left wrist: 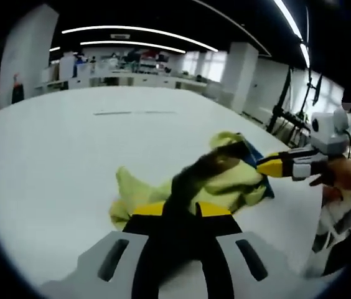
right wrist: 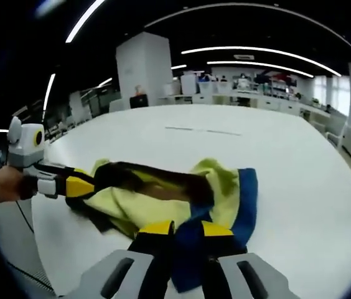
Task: Fold the garment on the visible template until the final outline fits inside the template.
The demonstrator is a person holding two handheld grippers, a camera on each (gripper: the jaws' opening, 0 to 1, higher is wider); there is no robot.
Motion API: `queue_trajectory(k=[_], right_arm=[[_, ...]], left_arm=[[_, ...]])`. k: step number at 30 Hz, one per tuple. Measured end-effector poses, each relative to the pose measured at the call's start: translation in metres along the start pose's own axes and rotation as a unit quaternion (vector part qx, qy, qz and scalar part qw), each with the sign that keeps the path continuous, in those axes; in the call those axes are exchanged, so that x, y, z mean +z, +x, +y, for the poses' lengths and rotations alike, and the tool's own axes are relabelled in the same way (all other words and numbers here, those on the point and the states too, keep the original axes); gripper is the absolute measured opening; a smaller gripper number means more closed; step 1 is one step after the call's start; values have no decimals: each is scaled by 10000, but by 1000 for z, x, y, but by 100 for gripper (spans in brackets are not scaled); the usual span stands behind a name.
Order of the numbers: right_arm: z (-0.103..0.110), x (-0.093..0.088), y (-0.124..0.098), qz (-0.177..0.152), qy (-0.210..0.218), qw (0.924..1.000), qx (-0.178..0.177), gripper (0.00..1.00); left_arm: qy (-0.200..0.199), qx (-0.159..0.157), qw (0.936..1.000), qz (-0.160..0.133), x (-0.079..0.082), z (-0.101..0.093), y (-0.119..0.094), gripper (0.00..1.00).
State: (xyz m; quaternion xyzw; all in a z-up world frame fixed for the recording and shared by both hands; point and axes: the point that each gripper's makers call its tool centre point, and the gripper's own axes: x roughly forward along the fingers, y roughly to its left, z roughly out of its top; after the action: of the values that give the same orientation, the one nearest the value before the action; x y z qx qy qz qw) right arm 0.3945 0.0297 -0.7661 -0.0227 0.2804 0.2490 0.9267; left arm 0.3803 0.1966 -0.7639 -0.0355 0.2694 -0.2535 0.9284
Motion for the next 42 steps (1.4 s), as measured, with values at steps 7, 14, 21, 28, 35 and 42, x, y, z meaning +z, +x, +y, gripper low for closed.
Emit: queue_trajectory(k=[7, 14, 21, 28, 35, 42], right_arm=[[-5, 0, 5, 37, 97, 9999, -125, 0], [-8, -1, 7, 48, 190, 9996, -189, 0], [-13, 7, -3, -78, 175, 9994, -278, 0], [-13, 28, -17, -352, 189, 9987, -302, 0], [-16, 56, -30, -640, 91, 9972, -381, 0], [-23, 85, -37, -853, -31, 9950, -511, 0]], left_arm=[[-35, -33, 10000, 70, -1, 1, 5, 0], [-54, 8, 10000, 55, 0, 3, 4, 0], [-100, 68, 9999, -75, 6, 5, -6, 0], [-147, 193, 9993, -282, 23, 7, -19, 0], [-155, 312, 9979, -554, 48, 7, -32, 0], [-151, 396, 9940, -1008, 83, 8, -43, 0]])
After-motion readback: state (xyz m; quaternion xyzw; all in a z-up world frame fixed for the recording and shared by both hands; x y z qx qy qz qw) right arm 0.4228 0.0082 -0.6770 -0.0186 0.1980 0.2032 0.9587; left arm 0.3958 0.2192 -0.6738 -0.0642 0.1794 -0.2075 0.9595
